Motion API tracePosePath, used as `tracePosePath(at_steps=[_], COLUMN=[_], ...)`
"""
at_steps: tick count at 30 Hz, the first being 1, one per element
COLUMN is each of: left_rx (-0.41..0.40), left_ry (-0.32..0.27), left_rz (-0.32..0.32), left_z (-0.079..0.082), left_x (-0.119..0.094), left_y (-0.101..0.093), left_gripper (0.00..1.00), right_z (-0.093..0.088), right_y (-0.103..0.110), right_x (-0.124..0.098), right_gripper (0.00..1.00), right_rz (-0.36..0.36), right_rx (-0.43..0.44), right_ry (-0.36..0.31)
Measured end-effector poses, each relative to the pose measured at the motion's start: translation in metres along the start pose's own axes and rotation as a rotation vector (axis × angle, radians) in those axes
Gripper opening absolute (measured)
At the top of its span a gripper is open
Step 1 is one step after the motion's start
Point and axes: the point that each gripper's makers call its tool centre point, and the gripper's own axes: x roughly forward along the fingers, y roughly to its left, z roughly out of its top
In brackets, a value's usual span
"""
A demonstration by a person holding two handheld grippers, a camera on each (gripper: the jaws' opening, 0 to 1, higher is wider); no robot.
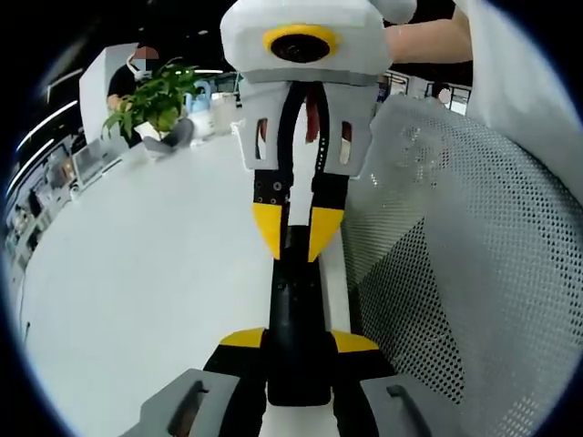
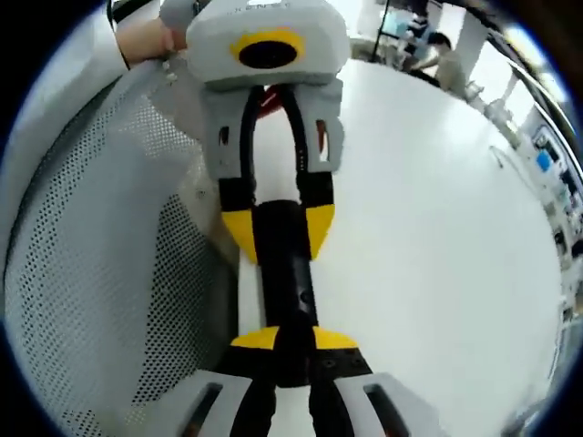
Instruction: Press the specified remote control buttons in sequence, fully releasing each button before pressing the next.
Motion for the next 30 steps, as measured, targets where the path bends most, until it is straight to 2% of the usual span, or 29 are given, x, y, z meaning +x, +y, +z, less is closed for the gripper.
tracePosePath(at_steps=[6, 16, 23, 30], left_rx=[0.002, 0.007, 0.004, 0.005], left_ry=[-0.004, -0.001, 0.009, 0.018], left_rz=[-0.002, 0.001, 0.004, 0.012], left_z=[0.0001, 0.0, 0.0002, 0.0003], left_x=[-0.0001, 0.0001, 0.0002, 0.0007], left_y=[-0.0002, -0.0003, -0.0002, -0.0003], left_gripper=[0.25, 0.25, 0.25, 0.25], right_z=[0.0022, 0.006, 0.0059, 0.0056], right_y=[0.0017, 0.0024, 0.0027, 0.0012], right_x=[0.002, 0.0049, 0.0066, 0.0081], right_gripper=[0.09, 0.09, 0.09, 0.09], right_rz=[0.0, 0.008, 0.005, 0.042], right_rx=[-0.061, -0.113, -0.154, -0.178], right_ry=[0.033, 0.074, 0.155, 0.238])
